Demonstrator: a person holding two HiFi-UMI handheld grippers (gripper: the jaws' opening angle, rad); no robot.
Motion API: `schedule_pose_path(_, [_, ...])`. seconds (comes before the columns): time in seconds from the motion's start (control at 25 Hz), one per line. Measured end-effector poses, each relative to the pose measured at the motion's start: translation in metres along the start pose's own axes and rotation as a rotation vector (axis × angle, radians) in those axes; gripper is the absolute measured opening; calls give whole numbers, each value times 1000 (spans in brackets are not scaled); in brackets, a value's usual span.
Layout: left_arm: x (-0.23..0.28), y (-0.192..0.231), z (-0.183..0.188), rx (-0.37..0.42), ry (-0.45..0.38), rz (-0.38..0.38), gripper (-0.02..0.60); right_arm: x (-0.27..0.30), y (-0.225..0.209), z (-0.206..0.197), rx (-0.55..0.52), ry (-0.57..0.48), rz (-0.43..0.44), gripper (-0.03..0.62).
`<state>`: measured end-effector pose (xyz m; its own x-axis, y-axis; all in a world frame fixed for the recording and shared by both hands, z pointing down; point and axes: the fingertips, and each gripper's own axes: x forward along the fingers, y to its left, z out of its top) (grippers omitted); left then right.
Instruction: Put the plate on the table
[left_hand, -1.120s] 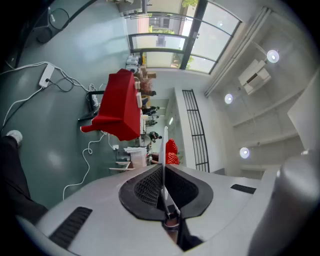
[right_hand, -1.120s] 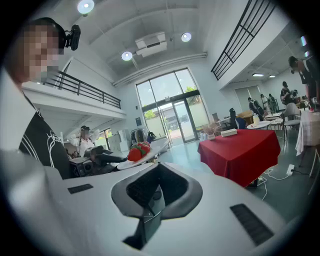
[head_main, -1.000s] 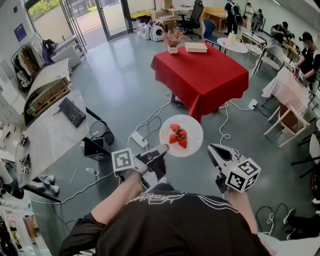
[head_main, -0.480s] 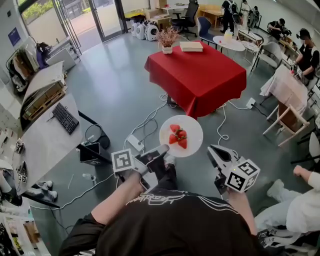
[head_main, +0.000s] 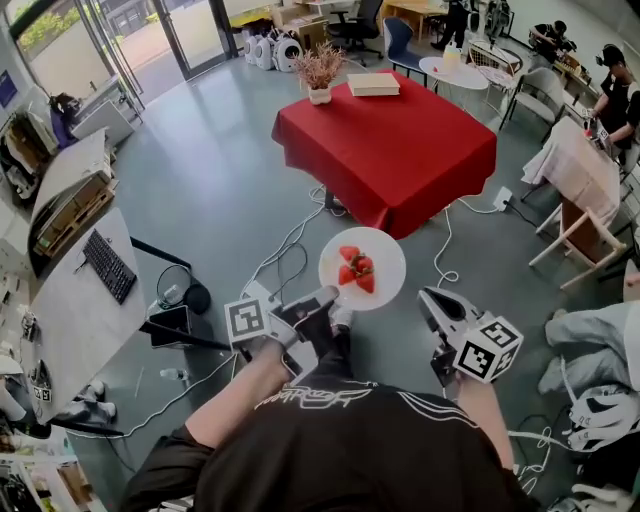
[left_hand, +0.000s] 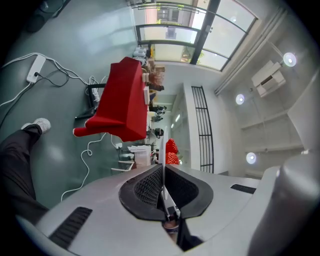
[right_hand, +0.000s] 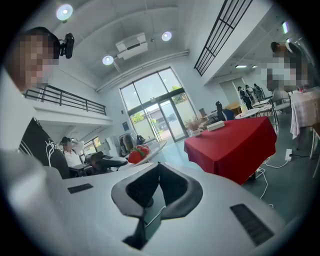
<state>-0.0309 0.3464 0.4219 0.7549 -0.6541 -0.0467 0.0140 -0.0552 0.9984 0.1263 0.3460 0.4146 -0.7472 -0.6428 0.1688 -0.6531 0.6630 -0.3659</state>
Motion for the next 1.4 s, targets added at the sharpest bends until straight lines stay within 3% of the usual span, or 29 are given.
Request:
schedule_pose_path(0.28, [76,6,112,-36,22,32,17,100,-78,52,47,11,-24,8])
schedule_pose_path(0.56, [156,5,248,-49,46,43,17,222,-156,119,48,18,-49,8])
schedule_pose_path(0.76, [200,7,320,-59,61,45,17,283,-196,155,34,21,-72,8])
schedule_pose_path(0.92, [218,8,347,-56,77,37,17,304,-211,167,31,26,-84,8])
schedule_pose_path(1.4, [244,14,369,-58,68,44,17,326,-236,182,29,32,-66,8])
